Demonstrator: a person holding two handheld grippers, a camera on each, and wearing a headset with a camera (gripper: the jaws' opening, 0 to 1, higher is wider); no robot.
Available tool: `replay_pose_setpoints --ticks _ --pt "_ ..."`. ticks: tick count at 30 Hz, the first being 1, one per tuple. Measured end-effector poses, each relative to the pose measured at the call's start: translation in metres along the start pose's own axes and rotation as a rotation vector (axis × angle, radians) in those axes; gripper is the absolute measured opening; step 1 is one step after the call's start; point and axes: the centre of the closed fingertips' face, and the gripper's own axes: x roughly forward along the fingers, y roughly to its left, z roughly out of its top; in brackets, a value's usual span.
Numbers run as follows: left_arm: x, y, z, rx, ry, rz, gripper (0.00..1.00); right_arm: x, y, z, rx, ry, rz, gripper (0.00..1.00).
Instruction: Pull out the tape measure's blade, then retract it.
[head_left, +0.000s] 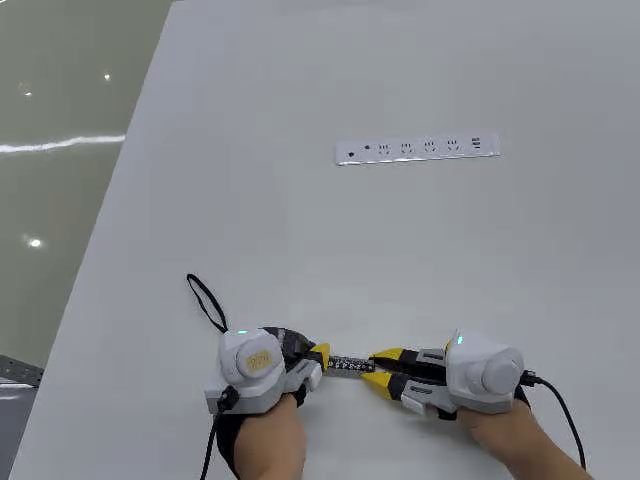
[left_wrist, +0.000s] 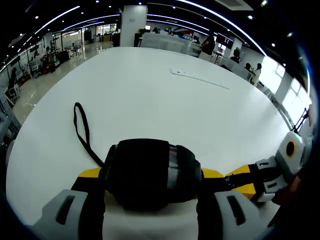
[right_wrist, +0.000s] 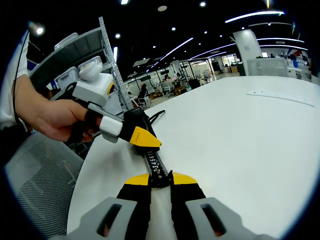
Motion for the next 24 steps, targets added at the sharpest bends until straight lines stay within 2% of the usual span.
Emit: replay_pose_setpoints --ticks 24 --pt "0.0 0.0 0.0 -0.005 -0.002 -0.005 0.73 0.015 0.006 0.004 -0.009 0.003 0.021 0.13"
